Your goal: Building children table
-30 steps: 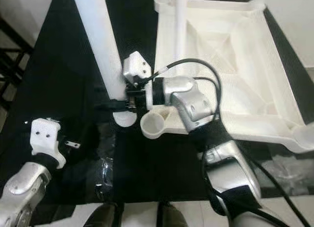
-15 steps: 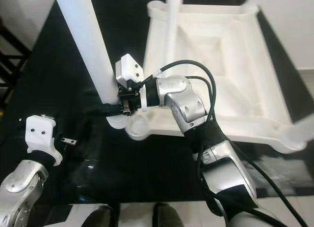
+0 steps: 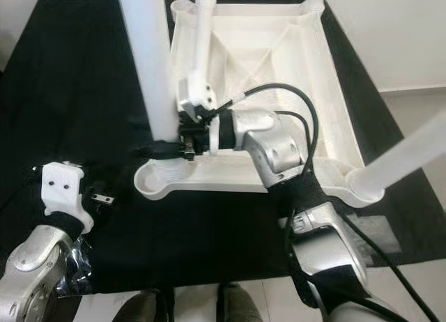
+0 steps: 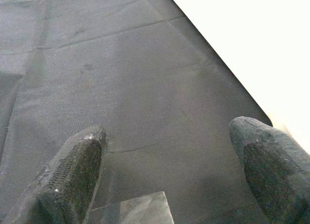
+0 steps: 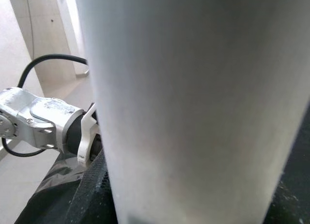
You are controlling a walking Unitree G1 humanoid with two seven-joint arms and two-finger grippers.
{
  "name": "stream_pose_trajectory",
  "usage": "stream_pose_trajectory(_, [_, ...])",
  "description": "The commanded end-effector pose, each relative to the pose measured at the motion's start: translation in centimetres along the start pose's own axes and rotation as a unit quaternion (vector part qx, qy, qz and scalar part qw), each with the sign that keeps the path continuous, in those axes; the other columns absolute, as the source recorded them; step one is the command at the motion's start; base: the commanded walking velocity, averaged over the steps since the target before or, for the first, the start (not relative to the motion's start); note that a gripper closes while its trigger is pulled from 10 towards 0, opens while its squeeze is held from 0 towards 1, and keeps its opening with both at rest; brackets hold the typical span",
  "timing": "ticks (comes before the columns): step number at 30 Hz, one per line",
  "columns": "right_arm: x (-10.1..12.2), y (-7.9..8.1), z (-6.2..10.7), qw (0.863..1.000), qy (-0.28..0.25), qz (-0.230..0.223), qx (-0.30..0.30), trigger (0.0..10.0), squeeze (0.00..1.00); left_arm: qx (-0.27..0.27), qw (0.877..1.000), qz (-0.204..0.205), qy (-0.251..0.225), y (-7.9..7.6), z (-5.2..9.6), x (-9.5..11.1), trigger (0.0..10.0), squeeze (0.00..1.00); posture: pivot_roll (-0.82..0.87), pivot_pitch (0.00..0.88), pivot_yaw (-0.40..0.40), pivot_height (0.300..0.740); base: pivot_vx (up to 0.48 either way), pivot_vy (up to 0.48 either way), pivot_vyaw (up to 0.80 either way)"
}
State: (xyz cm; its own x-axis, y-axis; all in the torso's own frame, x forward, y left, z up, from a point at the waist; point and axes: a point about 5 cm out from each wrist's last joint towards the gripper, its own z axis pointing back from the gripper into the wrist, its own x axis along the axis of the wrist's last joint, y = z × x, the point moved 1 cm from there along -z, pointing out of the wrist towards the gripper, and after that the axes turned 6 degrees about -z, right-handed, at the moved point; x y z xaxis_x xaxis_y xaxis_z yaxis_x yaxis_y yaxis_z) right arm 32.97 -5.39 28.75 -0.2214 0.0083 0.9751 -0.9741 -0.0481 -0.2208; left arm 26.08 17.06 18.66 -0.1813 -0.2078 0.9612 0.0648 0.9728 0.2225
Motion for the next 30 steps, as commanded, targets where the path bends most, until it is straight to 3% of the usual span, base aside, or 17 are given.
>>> stream_pose_trajectory(1, [-0.7,0.7,-1.0,1.000,0.004,0.004,0.014,10.0,0.00,0.013,0.999,-0.005,0.029,0.4,0.4,-1.2,10.0,0.00,0.00,0.283,0.002,0.740,0.000,0.000,0.00])
stream_pose_trajectory(4, [-2.2,0.8,-1.8,1.000,0.020,-0.013,0.018,10.0,0.00,0.024,0.999,-0.017,0.036,0.9,0.5,-1.4,10.0,0.00,0.00,0.300,-0.001,0.740,0.000,0.000,0.00])
stream_pose_trajectory(9, [-2.5,0.8,-2.0,0.999,0.023,-0.018,0.021,10.0,0.00,0.025,0.999,-0.022,0.038,0.9,0.6,-1.4,10.0,0.00,0.00,0.305,-0.001,0.740,0.000,0.000,0.00])
stream_pose_trajectory(16, [-3.5,1.1,-1.5,0.992,0.084,-0.033,0.090,10.0,0.00,0.038,0.998,-0.040,0.043,1.8,1.3,-1.4,10.0,0.00,0.01,0.353,-0.018,0.740,0.000,0.000,0.00])
stream_pose_trajectory(22, [-3.2,-0.2,-0.7,0.991,0.072,-0.080,0.084,10.0,0.00,0.042,0.997,-0.043,0.044,2.0,1.5,-1.2,10.0,0.00,0.01,0.367,-0.022,0.740,0.000,0.000,0.00])
stream_pose_trajectory(27, [-3.0,-0.9,-0.7,0.991,0.059,-0.095,0.069,10.0,0.00,0.041,0.997,-0.044,0.044,1.9,1.6,-1.2,10.0,0.00,0.01,0.374,-0.022,0.740,0.000,0.000,0.00])
stream_pose_trajectory(30, [-3.0,-1.4,-0.9,0.989,0.039,-0.130,0.063,10.0,0.00,0.039,0.997,-0.046,0.044,1.9,1.7,-1.1,10.0,0.00,0.01,0.381,-0.022,0.740,0.000,0.000,0.00])
